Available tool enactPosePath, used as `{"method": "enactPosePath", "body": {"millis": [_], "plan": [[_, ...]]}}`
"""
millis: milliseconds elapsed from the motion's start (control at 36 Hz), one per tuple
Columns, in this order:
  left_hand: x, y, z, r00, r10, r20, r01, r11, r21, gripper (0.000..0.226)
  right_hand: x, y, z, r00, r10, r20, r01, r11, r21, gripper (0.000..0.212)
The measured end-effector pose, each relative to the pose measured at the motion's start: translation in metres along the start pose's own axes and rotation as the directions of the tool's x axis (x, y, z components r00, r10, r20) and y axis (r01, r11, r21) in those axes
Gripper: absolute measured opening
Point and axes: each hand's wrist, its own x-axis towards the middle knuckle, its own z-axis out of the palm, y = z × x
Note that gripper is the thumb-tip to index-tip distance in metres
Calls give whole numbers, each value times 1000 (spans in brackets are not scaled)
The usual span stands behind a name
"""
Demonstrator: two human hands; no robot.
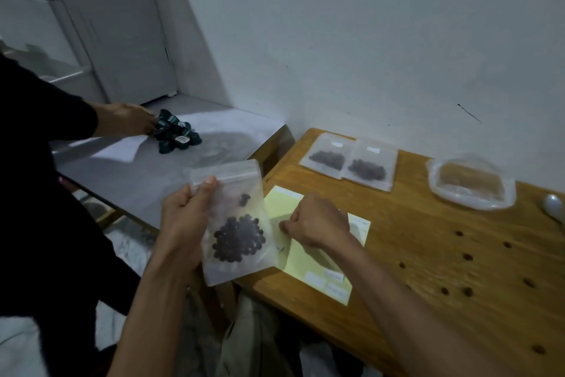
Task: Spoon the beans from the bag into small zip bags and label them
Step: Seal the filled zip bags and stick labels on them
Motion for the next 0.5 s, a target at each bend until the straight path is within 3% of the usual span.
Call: {"method": "enactPosePath", "body": {"millis": [194, 306, 389, 500], "plan": [[-2, 4, -3, 996, 47, 72, -43, 998, -49, 25, -4, -6, -2, 1000, 29, 2, -29, 999, 24, 27], [-3, 5, -1, 993, 72, 90, -68, 997, -48, 24, -6, -6, -8, 1000, 13, 17, -15, 991, 134, 23], [-3, 7, 2, 992, 88, 88, -83, 994, -67, 24, -16, -4, -28, 999, -28, -27, 34, 971, 236, 34], [-4, 9, 10, 992, 84, 96, -78, 994, -72, 22, -38, -8, -71, 975, -152, -162, 202, 911, 361, 21]]}}
